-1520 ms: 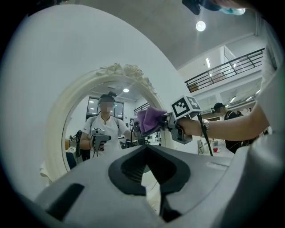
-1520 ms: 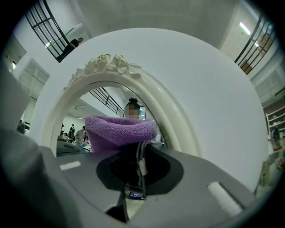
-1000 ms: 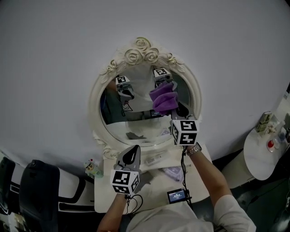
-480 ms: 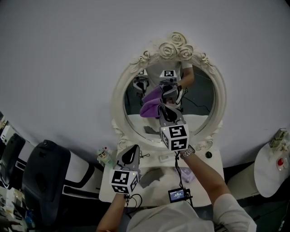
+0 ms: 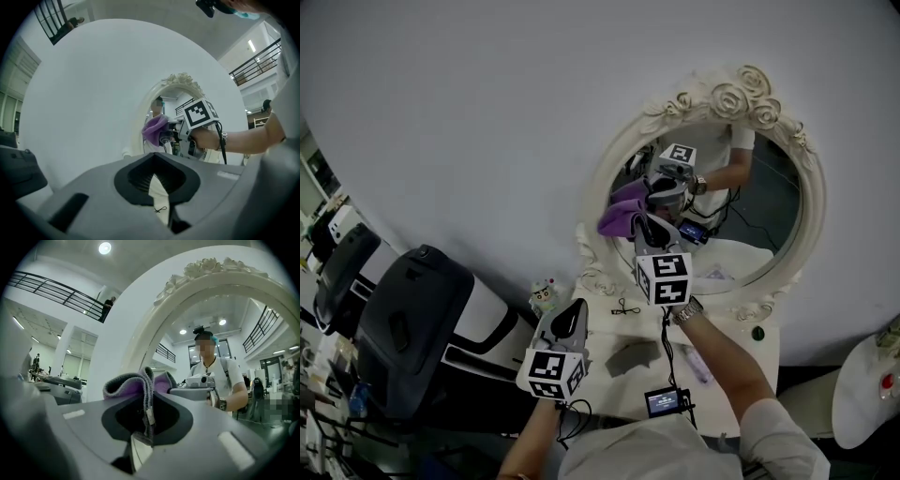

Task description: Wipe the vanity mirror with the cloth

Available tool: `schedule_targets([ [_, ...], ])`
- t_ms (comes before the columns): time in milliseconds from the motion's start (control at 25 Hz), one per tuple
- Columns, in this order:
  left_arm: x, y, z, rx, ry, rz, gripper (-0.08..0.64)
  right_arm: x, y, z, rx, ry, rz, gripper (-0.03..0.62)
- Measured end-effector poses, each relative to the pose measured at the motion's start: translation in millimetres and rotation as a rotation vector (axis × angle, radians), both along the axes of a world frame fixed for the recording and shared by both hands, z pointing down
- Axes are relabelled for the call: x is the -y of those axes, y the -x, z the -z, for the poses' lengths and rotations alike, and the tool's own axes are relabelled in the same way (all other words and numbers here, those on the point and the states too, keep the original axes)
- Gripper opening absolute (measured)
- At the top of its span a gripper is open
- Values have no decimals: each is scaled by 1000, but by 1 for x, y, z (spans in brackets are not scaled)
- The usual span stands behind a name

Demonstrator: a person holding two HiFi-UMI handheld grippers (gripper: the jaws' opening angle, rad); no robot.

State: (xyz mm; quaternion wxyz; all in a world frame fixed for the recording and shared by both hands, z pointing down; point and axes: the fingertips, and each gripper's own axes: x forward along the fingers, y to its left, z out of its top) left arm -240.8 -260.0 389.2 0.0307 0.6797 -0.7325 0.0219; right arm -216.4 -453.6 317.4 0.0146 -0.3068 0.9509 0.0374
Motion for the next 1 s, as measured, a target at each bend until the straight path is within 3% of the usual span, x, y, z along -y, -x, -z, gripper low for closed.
schedule_targets([
  [200,-15,17,-9,-10,20,59,5,0,22,-3,16,14,7,49],
  [400,-15,15,-13,-9,22,55,4,4,23,-4,19,2,-8,49],
  [640,6,5,-9,-34,-2,12,5,16,3,-2,24,-11,-69,49],
  [1000,54,-41,-8,-44,-14,-142,5,40,-67,-8,-3,-33,-174,51],
])
